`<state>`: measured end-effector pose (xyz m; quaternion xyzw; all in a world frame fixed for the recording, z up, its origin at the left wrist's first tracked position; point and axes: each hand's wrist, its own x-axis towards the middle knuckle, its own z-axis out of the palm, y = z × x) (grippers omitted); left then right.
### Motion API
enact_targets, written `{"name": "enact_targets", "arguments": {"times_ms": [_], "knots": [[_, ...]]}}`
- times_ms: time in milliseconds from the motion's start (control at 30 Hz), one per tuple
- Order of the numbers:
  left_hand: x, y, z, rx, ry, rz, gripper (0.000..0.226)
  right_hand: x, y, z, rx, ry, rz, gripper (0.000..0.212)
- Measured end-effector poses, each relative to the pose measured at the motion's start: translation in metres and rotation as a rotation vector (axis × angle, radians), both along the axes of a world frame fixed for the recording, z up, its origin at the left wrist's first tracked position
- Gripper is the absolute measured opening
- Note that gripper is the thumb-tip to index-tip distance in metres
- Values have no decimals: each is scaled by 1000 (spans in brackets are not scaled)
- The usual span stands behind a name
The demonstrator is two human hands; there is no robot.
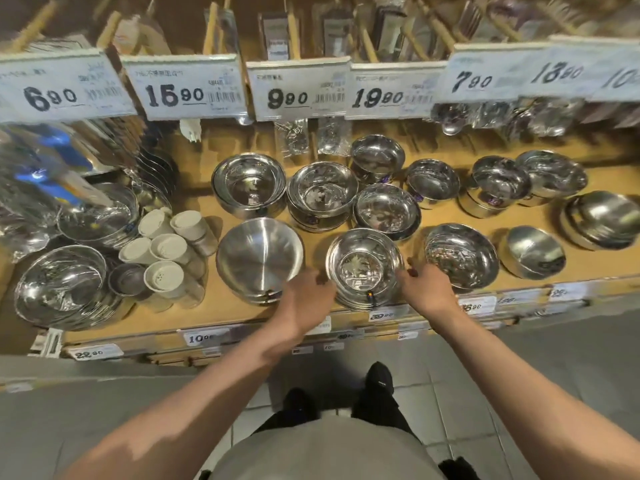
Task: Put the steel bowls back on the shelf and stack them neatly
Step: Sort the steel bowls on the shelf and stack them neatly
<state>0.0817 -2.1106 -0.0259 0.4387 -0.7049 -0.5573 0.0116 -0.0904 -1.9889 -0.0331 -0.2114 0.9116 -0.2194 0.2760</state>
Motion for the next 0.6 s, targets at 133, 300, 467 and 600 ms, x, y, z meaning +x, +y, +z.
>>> {"name": "enact_targets", "arguments": {"times_ms": [133,300,467,600], "knots": [[-14,-5,-9,-65,19,13,18,2,1,3,-95,36,46,47],[-19,-5,-17,-201,47,-1,42,4,1,3,-109,81,112,40],[-23,-1,-17,-173,12,51,38,1,1,3,-109,96,135,37],[-29,-2,-16,-194,-92,56,36,-1,-1,2,-104,84,128,33]]}}
